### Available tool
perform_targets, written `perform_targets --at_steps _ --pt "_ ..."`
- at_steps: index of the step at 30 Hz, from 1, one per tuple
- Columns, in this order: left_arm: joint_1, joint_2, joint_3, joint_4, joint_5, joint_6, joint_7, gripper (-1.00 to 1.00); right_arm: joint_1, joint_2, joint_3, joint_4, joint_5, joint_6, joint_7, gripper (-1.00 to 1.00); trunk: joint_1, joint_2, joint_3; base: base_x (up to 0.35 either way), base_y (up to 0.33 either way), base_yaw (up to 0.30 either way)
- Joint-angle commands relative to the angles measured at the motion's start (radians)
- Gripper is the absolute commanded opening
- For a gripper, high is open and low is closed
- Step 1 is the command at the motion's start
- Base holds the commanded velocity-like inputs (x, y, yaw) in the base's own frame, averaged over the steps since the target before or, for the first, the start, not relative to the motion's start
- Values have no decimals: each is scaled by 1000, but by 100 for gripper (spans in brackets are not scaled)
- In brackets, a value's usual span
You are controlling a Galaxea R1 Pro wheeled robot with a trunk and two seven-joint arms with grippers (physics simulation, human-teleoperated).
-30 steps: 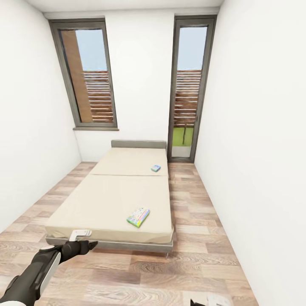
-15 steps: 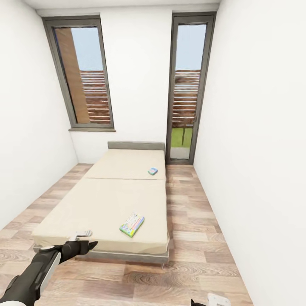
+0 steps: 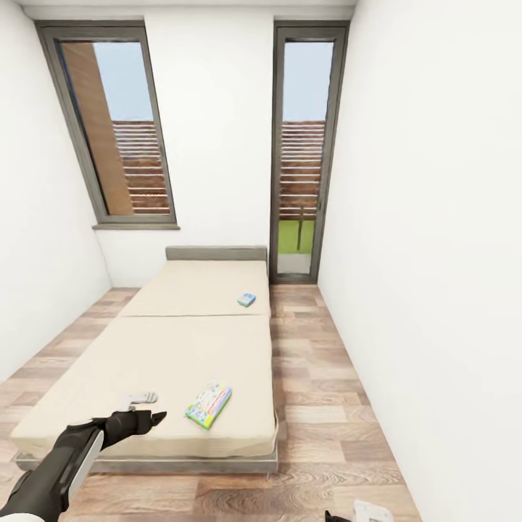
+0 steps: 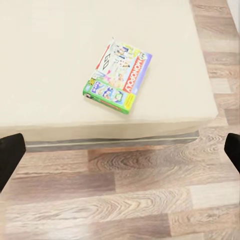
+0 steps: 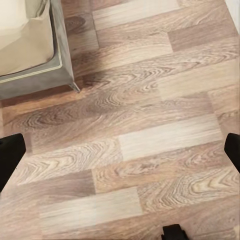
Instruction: Put all the toys in the child's room - the three board games (two on the bed and one on the table), the two jigsaw puzzles on the table, and the tennis ball on the table - inside the toy box on the table in the child's room.
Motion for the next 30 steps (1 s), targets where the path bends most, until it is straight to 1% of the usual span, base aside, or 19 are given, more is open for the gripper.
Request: perform_targets --at_steps 1,18,30 --pt "-1 0 2 -1 5 9 -3 100 -1 1 -3 0 -5 -3 0 100 1 -2 -2 242 -1 -52" --pt "-1 0 2 -1 6 9 -3 100 -1 2 0 0 -2 -6 0 100 1 -2 -2 250 -1 -8" --pt "-1 0 2 -1 6 9 -2 100 -1 1 -1 0 -2 -6 0 100 1 -2 -2 249 -60 0"
